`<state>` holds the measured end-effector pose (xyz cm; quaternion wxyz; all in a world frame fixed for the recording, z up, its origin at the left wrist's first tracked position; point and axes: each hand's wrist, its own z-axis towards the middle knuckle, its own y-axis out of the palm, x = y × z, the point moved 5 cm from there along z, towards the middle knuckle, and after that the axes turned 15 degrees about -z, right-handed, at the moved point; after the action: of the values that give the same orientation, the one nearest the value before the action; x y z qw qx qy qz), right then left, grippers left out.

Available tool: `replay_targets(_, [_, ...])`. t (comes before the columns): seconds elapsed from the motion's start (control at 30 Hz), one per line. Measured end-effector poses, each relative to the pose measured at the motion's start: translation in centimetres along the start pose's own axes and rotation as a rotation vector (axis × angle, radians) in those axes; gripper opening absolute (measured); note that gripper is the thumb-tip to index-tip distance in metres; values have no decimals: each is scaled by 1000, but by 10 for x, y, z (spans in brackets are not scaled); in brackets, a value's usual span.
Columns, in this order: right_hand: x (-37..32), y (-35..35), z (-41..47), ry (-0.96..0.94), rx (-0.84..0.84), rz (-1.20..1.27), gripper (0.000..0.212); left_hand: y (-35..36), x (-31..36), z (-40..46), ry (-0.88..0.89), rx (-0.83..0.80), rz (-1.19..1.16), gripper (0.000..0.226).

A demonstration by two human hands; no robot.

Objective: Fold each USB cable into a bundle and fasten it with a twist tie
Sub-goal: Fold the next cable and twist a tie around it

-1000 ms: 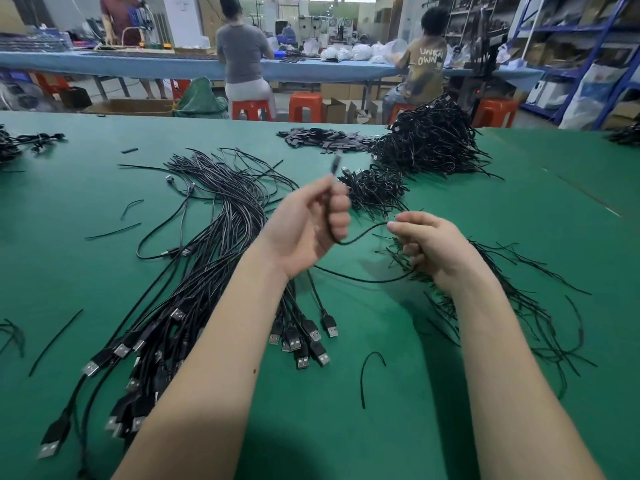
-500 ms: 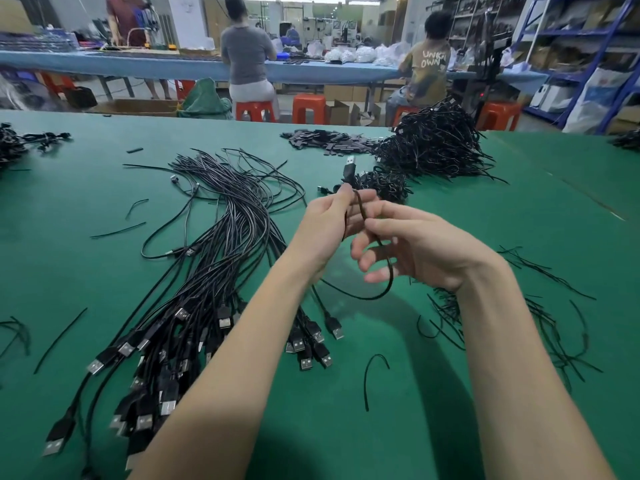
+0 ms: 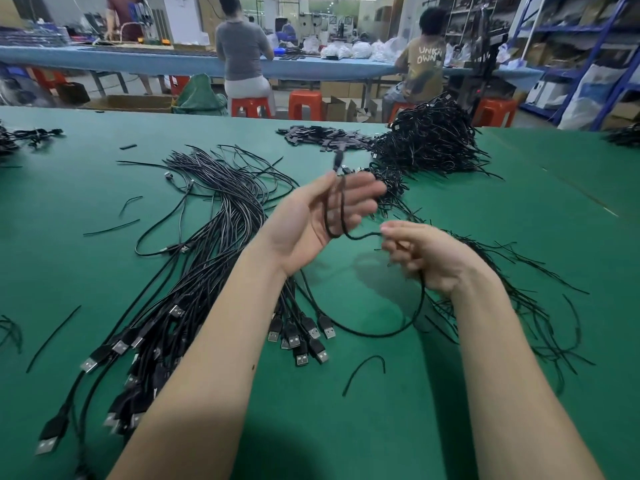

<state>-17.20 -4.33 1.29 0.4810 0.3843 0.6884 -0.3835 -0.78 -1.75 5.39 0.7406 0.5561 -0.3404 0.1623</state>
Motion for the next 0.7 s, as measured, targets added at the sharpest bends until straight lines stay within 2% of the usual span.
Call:
replay_targets(0.1, [-16,-11,1,-75,221,121,11,-2,-16,3,-152,30,431,48])
replay_targets(0.17, [-28,-8,-1,-136,323,-80,18,-6,-25,6,-189,105,553,47])
replay_targets(0.27, [-48,11,-7,-286,383,-296,21,-9,-25,11,-54,200,585,43])
replay_targets(0.33, [-54,25,-9,-357,290,-282,22,-12,-17,12,71,262,552,43])
replay_targets(0.43, [-48,43,-12,-358,-72,-206,19,-19,-5,10,167,340,294,42])
replay_targets(0.5, [-36,50,-15,-295,-320,-133,16,-18,-2,10,162,296,42,46])
replay_targets(0.57, [-20,54,-18,-191,-495,-140,16,-15,0,9,146,206,-165,49])
replay_targets(0.63, [-3,51,-16,-95,-526,-181,18,-12,2,7,112,135,-227,49])
replay_targets(0.7, [8,41,-8,-32,-412,-192,15,-12,3,4,75,98,-217,47])
